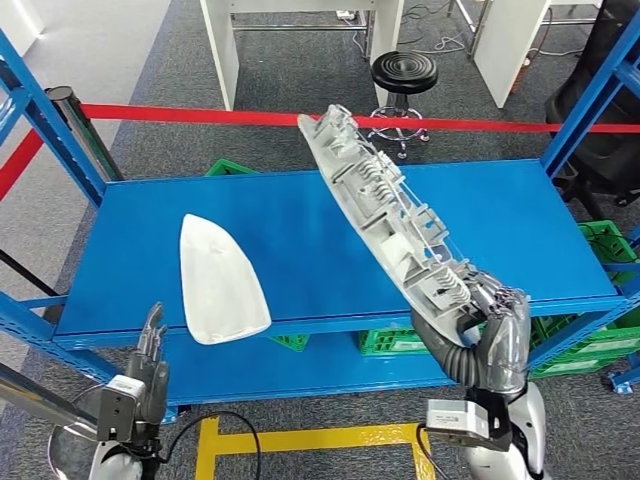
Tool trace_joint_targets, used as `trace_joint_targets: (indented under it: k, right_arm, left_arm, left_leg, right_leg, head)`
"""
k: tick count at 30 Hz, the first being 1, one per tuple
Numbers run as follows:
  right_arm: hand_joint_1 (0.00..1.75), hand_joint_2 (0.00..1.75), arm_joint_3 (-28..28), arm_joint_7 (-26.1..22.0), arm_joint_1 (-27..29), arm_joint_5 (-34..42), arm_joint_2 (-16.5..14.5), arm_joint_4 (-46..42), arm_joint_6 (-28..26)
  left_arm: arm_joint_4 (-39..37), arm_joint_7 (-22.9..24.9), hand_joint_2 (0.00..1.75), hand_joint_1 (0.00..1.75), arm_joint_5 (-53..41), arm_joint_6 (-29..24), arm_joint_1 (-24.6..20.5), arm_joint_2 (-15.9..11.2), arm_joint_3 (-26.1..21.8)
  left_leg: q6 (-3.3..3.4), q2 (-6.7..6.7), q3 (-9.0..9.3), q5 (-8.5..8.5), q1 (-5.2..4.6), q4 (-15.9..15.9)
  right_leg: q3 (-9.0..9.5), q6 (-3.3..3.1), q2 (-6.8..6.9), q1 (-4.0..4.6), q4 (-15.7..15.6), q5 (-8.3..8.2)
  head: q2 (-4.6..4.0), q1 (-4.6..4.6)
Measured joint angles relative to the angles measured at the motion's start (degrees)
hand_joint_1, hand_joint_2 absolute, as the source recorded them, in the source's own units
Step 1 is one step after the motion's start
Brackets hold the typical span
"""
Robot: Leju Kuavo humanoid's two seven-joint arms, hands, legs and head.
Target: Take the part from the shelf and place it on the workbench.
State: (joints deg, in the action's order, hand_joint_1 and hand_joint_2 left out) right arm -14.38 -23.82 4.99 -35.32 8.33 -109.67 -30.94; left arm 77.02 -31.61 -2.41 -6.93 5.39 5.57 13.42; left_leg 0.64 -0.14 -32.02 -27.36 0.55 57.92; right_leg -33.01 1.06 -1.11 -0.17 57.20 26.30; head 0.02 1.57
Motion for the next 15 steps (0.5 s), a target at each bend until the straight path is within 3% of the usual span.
trace_joint_targets:
  k: [7, 15]
  right_arm:
    - [1.75, 1.75, -1.0, -2.6, 1.4, -1.2, -1.0, -2.9, -2.2]
    - [1.75, 1.75, -3.9, -2.4, 2.3, -3.8, -1.1, -3.3, -2.9]
  left_arm:
    - [4.3, -2.1, 1.75, 0.0, -0.9, 0.1, 1.0, 0.4, -2.0]
    - [8.7, -5.7, 1.75, 0.0, -2.0, -0.3, 1.8, 0.6, -2.7]
  left_leg:
    - [0.0, 0.0, 0.0, 0.0, 0.0, 0.0]
    - [0.0, 0.0, -0.01, 0.0, 0.0, 0.0]
  right_leg:
    - [-0.01, 0.01, -0.02, 0.0, 0.0, 0.01]
    - [-0.01, 0.01, 0.0, 0.0, 0.0, 0.02]
  head:
    - [0.0, 0.0]
    - [0.0, 0.0]
